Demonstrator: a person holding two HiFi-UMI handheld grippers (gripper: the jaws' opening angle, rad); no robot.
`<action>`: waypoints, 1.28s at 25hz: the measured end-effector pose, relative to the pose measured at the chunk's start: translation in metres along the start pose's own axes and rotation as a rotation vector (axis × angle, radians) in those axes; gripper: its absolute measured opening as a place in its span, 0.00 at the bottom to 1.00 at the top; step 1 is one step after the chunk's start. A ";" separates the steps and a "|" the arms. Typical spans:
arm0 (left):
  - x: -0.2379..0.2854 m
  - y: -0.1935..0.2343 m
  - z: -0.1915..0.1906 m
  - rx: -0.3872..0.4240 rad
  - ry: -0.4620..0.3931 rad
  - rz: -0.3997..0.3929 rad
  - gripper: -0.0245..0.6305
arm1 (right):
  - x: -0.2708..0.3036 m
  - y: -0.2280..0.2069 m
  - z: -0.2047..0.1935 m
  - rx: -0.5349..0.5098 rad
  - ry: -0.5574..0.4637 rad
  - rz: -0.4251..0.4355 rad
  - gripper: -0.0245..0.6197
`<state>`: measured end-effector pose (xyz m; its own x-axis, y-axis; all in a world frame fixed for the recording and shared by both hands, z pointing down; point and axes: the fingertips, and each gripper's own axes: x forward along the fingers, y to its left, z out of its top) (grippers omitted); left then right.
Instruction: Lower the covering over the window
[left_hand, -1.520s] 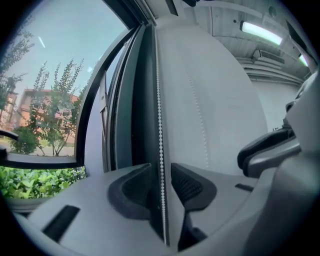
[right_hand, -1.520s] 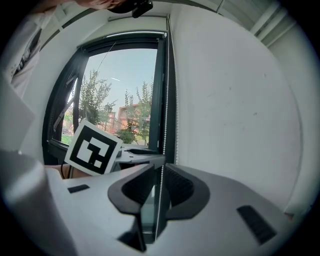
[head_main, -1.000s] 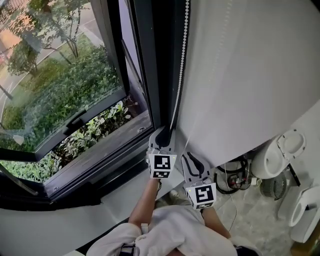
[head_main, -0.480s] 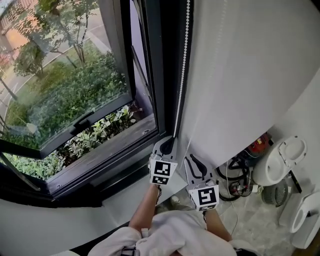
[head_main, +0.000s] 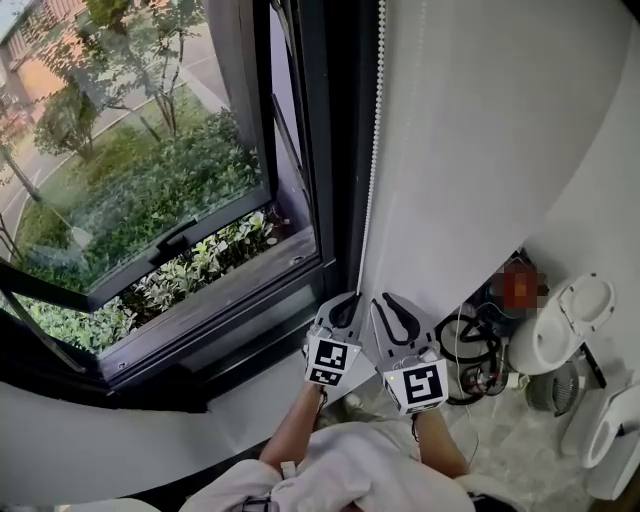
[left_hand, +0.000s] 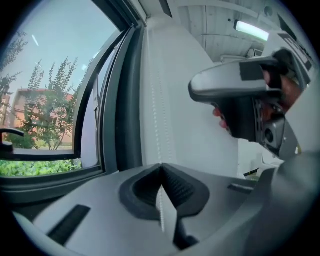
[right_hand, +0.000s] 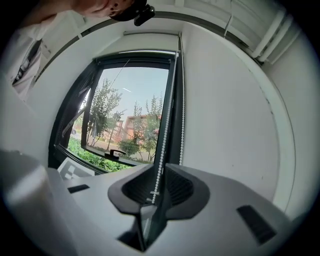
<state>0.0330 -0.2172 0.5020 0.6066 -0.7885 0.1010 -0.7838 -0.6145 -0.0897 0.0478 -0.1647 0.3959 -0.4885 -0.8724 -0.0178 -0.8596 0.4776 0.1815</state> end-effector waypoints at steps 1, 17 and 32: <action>-0.003 -0.002 -0.001 -0.006 -0.003 -0.002 0.06 | 0.000 -0.001 0.005 -0.002 -0.011 0.003 0.14; -0.022 -0.035 -0.001 -0.012 0.016 -0.092 0.06 | 0.026 -0.004 0.057 -0.007 -0.099 0.063 0.08; -0.032 -0.038 -0.054 -0.120 0.111 -0.125 0.06 | 0.027 0.009 0.007 0.168 -0.049 0.115 0.05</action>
<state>0.0364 -0.1674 0.5556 0.6874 -0.6944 0.2128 -0.7172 -0.6951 0.0488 0.0259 -0.1835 0.3902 -0.5880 -0.8070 -0.0545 -0.8087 0.5879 0.0182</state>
